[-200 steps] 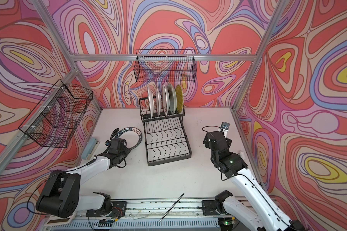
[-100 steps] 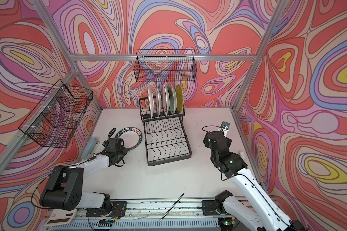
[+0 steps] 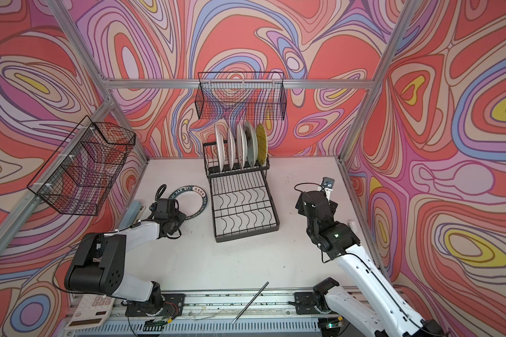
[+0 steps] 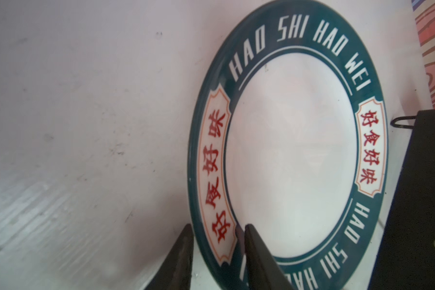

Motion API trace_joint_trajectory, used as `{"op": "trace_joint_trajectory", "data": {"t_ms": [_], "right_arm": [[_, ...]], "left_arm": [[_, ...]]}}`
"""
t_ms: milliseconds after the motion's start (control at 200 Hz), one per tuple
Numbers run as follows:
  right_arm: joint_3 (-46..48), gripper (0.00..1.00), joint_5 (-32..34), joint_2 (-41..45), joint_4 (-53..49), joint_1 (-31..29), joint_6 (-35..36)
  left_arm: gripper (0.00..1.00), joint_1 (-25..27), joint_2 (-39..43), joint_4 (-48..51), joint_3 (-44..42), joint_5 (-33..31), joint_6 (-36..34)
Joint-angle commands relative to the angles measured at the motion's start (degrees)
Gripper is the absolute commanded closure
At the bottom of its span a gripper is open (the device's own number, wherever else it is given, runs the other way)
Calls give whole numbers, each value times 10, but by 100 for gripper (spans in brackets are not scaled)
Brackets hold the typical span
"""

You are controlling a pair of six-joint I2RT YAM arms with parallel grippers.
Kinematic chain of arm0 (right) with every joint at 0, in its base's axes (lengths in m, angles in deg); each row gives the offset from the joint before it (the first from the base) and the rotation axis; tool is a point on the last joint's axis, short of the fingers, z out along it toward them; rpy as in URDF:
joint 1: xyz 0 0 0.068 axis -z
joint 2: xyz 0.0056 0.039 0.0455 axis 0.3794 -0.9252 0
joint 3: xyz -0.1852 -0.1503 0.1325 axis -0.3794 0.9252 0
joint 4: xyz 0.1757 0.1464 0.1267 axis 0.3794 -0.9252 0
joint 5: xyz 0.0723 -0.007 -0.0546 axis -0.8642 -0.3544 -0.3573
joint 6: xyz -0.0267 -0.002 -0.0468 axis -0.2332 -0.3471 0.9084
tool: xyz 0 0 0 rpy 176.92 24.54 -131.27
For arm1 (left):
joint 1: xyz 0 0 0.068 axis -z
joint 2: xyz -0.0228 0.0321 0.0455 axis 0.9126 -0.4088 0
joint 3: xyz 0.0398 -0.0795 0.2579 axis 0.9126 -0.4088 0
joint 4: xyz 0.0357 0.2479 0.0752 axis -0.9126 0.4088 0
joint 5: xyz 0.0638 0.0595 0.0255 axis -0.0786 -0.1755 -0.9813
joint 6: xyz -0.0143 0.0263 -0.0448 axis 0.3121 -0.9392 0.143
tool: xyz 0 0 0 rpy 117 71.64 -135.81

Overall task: Load the plates into the dish rack
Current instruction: 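Close the left gripper on the plate's rim nearest the robot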

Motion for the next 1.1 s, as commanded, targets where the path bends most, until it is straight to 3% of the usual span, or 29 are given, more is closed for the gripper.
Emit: {"op": "trace_joint_trajectory", "data": {"t_ms": [0, 165, 391, 536, 1092], "right_arm": [[-3, 16, 6, -4, 10, 3, 3], [-4, 16, 5, -7, 12, 4, 4], [-2, 16, -3, -5, 21, 3, 7], [-2, 16, -3, -5, 20, 3, 8], [5, 16, -10, -1, 31, 4, 9]], "left_arm": [[65, -5, -16, -2, 15, 1, 9], [70, -6, -28, -4, 18, -4, 14], [89, -7, -28, 3, 18, -19, 20], [94, -8, -19, 11, 16, -32, 26], [100, -8, 121, 90, 14, -87, 5]]}}
